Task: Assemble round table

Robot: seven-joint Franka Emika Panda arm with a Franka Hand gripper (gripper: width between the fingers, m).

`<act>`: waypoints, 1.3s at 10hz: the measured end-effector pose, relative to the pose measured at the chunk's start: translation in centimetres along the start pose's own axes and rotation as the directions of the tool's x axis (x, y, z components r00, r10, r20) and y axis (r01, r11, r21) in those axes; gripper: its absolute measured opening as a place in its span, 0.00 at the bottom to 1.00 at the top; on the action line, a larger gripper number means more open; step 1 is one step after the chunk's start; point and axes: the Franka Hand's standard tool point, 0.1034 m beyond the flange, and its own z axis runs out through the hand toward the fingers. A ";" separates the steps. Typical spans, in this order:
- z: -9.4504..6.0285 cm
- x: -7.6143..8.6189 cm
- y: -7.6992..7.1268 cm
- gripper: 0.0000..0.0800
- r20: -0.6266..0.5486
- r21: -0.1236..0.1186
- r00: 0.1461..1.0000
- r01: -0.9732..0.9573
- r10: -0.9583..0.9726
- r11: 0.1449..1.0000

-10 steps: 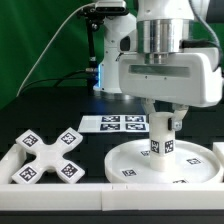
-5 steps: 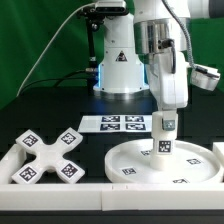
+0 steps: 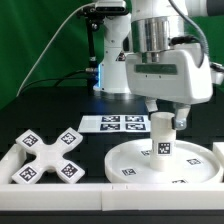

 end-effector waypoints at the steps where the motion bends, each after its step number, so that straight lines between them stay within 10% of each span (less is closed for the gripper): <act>1: 0.1 0.1 0.1 0.81 -0.002 -0.002 0.999 0.040 -0.040 0.999; 4: 0.2 0.1 0.2 0.81 -0.004 -0.013 0.962 0.272 -0.272 0.962; 7: 0.8 -0.6 0.2 0.81 0.050 -0.042 0.651 0.759 -0.757 0.650; 11: 0.6 -0.2 0.2 0.81 0.056 -0.050 0.442 0.897 -0.895 0.440; 13: 0.3 0.3 -0.2 0.81 0.052 -0.068 0.109 0.992 -0.993 0.105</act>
Offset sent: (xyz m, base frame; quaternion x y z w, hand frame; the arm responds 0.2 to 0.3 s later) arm 0.0000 0.0000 0.0000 0.0000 0.0000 -0.1938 0.9810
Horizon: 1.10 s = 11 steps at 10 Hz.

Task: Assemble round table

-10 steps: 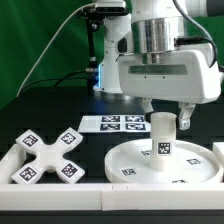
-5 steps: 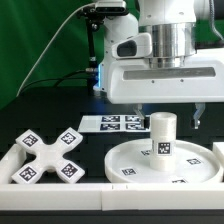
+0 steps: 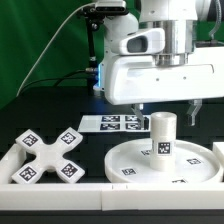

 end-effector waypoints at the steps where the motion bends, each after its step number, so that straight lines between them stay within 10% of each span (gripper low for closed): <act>1: -0.1 0.1 0.4 0.81 0.001 -0.003 0.993 0.115 -0.115 0.993; 3: -0.3 0.3 1.2 0.81 -0.018 -0.021 0.994 0.106 -0.106 0.994; 5: -0.3 0.3 1.2 0.51 -0.018 -0.020 0.998 0.063 -0.064 0.998; 11: -0.3 0.5 0.8 0.51 -0.060 -0.009 0.875 -0.482 0.481 0.876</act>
Offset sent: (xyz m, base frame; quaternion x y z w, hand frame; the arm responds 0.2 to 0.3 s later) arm 0.0000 0.0000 0.0000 0.0000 0.0000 0.0000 1.0000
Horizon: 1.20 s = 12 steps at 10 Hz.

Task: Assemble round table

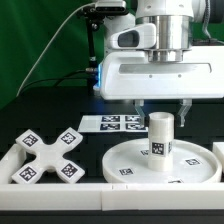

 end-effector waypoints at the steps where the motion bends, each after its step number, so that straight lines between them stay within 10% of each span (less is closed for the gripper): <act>1: 0.0 -0.1 0.1 0.51 0.005 0.006 0.986 -0.165 0.165 0.986; 8: 0.2 -0.4 0.2 0.51 0.040 0.001 0.810 -0.586 0.585 0.810; 12: 0.2 -0.7 0.3 0.51 0.050 0.005 0.359 -0.933 0.932 0.359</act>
Offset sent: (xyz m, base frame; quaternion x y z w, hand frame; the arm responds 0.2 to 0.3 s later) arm 0.0247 -0.0169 0.0254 -0.0538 0.0428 -0.0475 0.9965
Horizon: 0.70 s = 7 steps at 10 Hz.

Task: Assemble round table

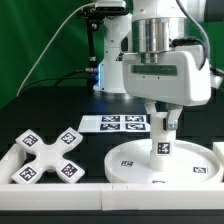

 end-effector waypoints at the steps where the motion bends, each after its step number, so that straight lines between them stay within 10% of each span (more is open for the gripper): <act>1: 0.0 0.0 0.0 0.51 0.005 0.001 0.996 -0.093 0.093 0.996; 7: 0.0 -0.1 0.1 0.51 0.027 -0.002 0.877 -0.479 0.479 0.878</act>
Offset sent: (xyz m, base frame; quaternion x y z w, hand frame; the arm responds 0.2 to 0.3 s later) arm 0.0043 0.0053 0.0012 0.0113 -0.0047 0.1568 0.9875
